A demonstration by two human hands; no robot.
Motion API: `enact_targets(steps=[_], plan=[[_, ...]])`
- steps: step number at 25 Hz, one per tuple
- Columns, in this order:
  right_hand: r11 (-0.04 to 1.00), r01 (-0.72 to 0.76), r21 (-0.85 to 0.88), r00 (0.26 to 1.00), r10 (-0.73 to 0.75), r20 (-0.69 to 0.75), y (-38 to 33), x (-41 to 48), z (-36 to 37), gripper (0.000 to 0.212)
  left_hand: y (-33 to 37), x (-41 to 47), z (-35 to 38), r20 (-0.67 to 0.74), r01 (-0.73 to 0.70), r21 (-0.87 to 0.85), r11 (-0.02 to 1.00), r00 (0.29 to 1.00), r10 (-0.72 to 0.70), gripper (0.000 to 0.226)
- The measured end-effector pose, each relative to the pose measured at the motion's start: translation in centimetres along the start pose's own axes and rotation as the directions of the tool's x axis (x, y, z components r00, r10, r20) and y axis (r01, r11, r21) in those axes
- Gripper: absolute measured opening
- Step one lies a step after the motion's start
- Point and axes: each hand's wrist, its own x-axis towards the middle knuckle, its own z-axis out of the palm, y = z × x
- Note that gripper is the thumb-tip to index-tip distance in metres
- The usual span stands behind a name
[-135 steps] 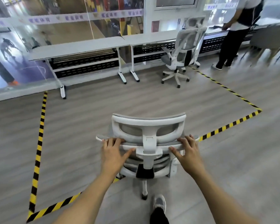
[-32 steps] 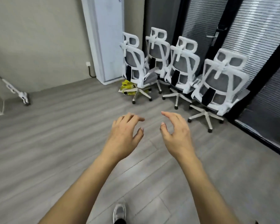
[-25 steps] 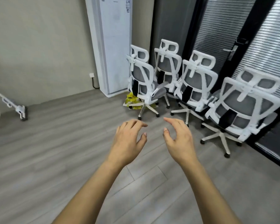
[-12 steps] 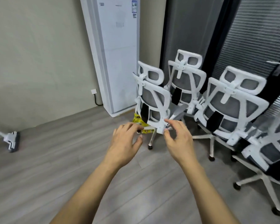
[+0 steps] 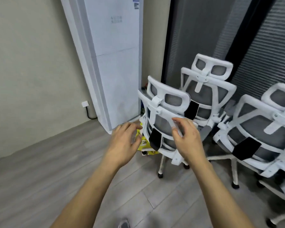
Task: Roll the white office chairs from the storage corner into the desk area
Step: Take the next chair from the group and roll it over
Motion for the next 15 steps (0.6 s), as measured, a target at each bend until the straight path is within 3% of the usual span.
enact_targets(steps=[7, 12, 15], plan=[[0.954, -0.275, -0.122, 0.948, 0.248, -0.199, 6.8, 13.1, 7.9, 0.029, -11.2, 21.4, 5.1, 0.212, -0.132, -0.041, 0.990, 0.968, 0.138, 0.028], [0.843, -0.492, -0.220, 0.854, 0.416, -0.313, 14.6, 18.6, 12.8, 0.017, -17.3, 33.1, 11.5, 0.328, -0.203, -0.021, 0.979, 0.924, 0.199, 0.033], [0.798, -0.525, -0.296, 0.834, 0.412, -0.367, 16.4, 18.6, 14.9, 0.022, -20.6, 37.6, 15.4, 0.387, -0.319, 0.027, 0.947, 0.877, 0.284, 0.041]])
